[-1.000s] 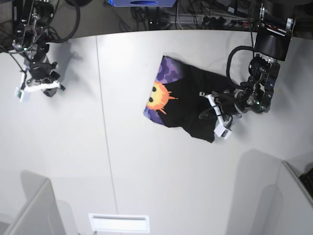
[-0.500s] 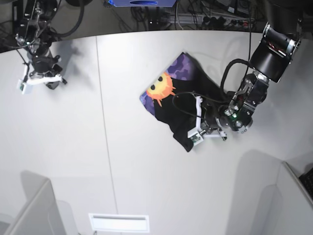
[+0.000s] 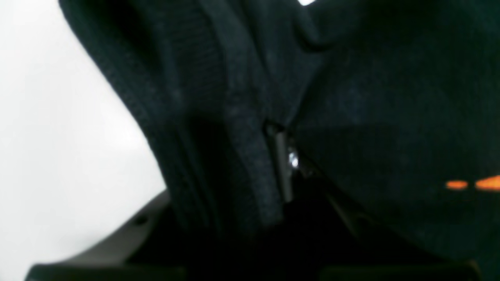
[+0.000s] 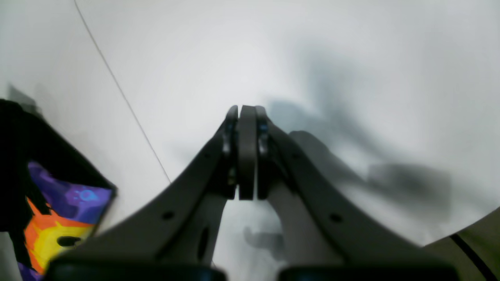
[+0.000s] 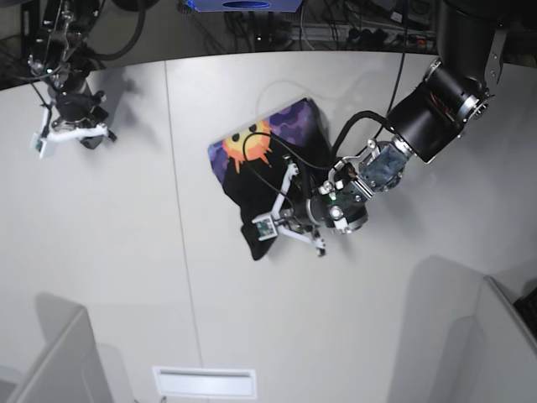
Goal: Fold the T-shirt properly
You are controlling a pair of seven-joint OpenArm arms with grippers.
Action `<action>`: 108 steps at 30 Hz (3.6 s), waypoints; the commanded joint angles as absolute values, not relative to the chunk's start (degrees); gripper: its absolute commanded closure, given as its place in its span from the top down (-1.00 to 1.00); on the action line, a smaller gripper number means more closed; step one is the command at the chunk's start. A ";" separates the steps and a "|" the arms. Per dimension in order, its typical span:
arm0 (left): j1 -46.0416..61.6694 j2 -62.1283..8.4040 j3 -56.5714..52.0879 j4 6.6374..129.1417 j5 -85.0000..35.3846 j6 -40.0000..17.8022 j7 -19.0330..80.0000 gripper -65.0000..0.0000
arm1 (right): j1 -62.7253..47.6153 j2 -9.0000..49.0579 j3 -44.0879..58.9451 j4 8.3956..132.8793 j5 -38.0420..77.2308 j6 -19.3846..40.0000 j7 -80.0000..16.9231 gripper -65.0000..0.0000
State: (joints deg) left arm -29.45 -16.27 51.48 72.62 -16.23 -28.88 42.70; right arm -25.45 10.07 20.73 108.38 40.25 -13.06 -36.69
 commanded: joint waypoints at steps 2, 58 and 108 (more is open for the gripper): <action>-29.67 -14.46 51.56 72.40 -12.26 -31.96 42.42 -1.00 | -25.36 10.59 21.05 109.32 40.31 -12.79 -35.65 -1.00; -38.64 -4.35 50.86 68.97 1.71 -40.00 41.98 0.49 | -25.80 9.80 20.53 105.27 40.31 -12.79 -35.47 -1.00; 47.16 -18.59 -25.19 112.57 -14.29 -40.00 6.20 -1.00 | -51.21 10.24 20.70 113.27 28.09 22.64 -15.52 -1.00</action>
State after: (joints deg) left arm 46.39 -18.26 -24.82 111.68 -13.34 -39.46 7.86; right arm -50.96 9.63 20.16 112.16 27.33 22.15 -17.08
